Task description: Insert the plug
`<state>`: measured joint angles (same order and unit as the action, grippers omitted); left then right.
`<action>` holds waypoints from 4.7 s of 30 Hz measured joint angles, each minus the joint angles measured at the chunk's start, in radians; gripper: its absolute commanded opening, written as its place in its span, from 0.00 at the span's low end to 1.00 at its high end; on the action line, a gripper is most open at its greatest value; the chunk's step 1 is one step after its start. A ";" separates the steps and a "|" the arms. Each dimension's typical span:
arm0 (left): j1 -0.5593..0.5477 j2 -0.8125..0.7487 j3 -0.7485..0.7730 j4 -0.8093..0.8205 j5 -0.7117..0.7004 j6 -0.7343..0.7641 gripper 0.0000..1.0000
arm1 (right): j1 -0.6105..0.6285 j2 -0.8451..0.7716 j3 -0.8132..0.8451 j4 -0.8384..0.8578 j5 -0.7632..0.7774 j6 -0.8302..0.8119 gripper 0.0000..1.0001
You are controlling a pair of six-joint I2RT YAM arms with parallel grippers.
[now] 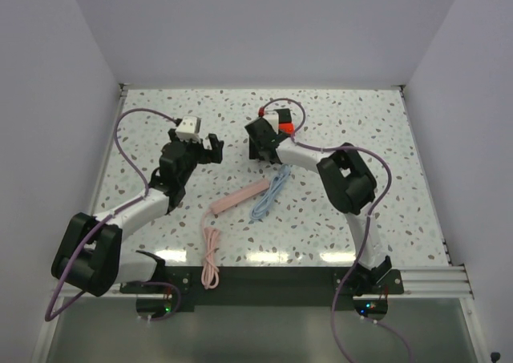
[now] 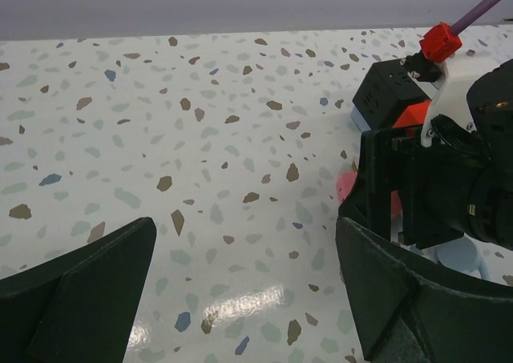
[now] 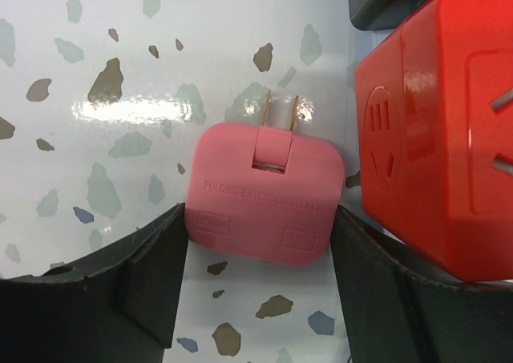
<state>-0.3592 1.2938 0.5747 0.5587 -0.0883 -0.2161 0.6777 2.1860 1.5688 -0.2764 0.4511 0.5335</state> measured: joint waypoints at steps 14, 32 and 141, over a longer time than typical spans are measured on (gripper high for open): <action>0.010 -0.004 0.000 -0.002 0.176 -0.020 1.00 | -0.018 -0.325 -0.360 0.233 -0.212 -0.309 0.30; 0.071 0.060 0.000 0.262 0.758 -0.414 0.97 | 0.012 -0.857 -0.642 0.291 -0.652 -0.675 0.26; 0.084 0.085 0.181 0.015 0.656 -0.234 0.85 | 0.056 -0.715 -0.922 0.530 -0.651 0.142 0.85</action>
<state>-0.2749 1.3785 0.7555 0.5735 0.5678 -0.4500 0.7334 1.4708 0.6472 0.2539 -0.2001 0.6754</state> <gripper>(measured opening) 0.844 0.850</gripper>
